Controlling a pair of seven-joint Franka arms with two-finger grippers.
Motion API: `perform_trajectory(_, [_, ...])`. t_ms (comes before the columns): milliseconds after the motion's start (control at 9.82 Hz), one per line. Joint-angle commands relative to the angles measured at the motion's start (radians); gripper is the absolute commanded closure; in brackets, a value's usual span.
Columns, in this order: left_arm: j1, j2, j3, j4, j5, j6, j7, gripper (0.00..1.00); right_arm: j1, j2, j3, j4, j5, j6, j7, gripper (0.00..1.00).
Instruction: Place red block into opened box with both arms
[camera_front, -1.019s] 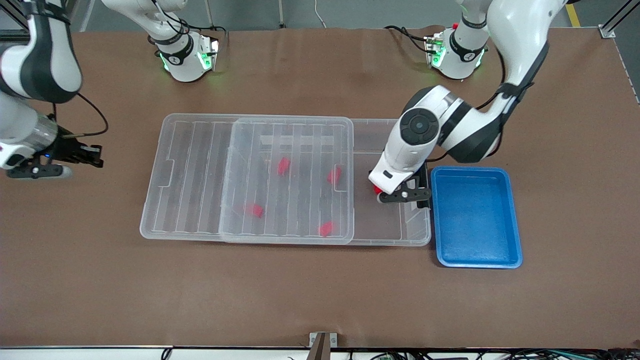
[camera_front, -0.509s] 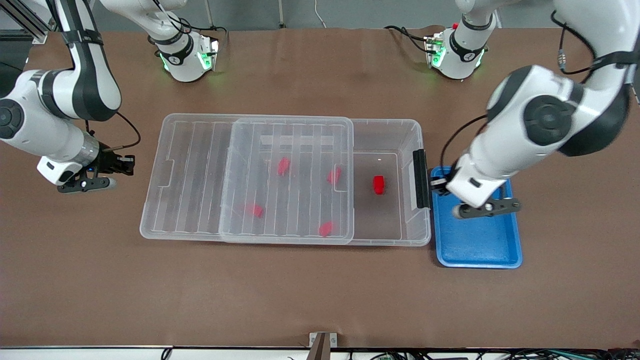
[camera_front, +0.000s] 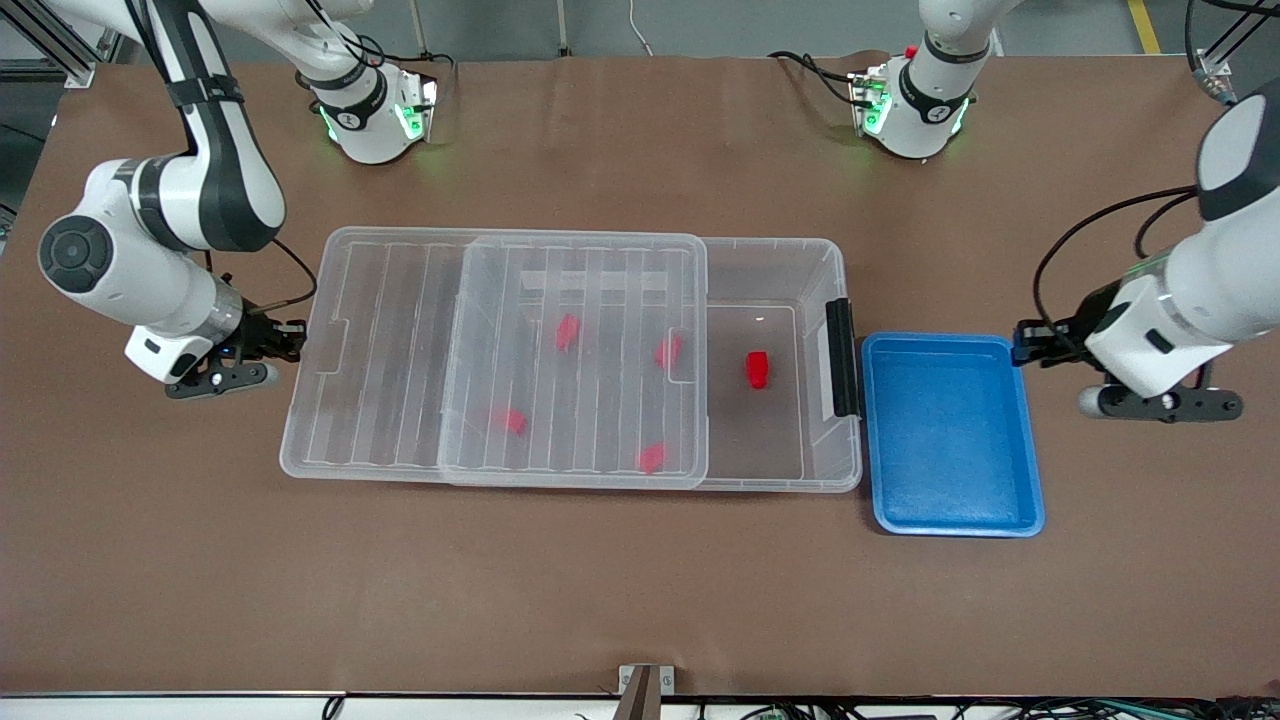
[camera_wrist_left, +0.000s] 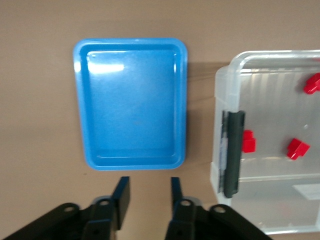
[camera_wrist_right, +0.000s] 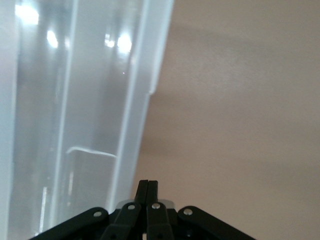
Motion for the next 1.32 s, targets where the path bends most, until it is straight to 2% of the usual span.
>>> perform_trajectory(0, [0.053, -0.045, -0.004, -0.032, 0.002, -0.019, 0.086, 0.00, -0.001, 0.004, 0.015, -0.005, 0.059, 0.014, -0.002, 1.00])
perform_trajectory(102, [0.057, -0.080, 0.005, -0.032, -0.009, -0.033, 0.106, 0.00, 0.000, 0.004, 0.032, -0.002, 0.085, 0.014, 0.000, 1.00])
perform_trajectory(306, [0.019, -0.185, 0.098, -0.035, -0.014, -0.033, 0.115, 0.00, -0.001, 0.018, 0.059, 0.012, 0.098, 0.014, 0.017, 1.00])
perform_trajectory(407, [-0.036, -0.231, 0.185, -0.033, -0.026, -0.034, 0.140, 0.00, 0.002, 0.030, 0.075, 0.024, 0.098, 0.013, 0.039, 1.00])
perform_trajectory(509, [-0.139, -0.290, 0.306, -0.039, -0.053, -0.036, 0.182, 0.00, -0.001, 0.040, 0.102, 0.040, 0.098, 0.013, 0.064, 1.00])
perform_trajectory(611, [-0.255, -0.332, 0.468, -0.041, -0.126, -0.039, 0.198, 0.00, 0.002, 0.055, 0.119, 0.057, 0.098, 0.011, 0.104, 1.00])
perform_trajectory(713, [-0.340, -0.366, 0.600, -0.045, -0.196, -0.085, 0.216, 0.00, 0.001, 0.070, 0.148, 0.076, 0.098, 0.013, 0.135, 1.00])
perform_trajectory(917, [-0.463, -0.426, 0.742, -0.106, -0.230, -0.108, 0.227, 0.00, 0.004, 0.096, 0.182, 0.104, 0.098, 0.016, 0.178, 1.00])
perform_trajectory(1120, [-0.546, -0.496, 0.843, -0.198, -0.317, -0.103, 0.224, 0.00, 0.007, 0.121, 0.210, 0.126, 0.098, 0.017, 0.207, 1.00])
perform_trajectory(1222, [-0.606, -0.506, 0.882, -0.207, -0.322, -0.102, 0.204, 0.00, 0.008, 0.132, 0.214, 0.136, 0.098, 0.019, 0.236, 1.00])
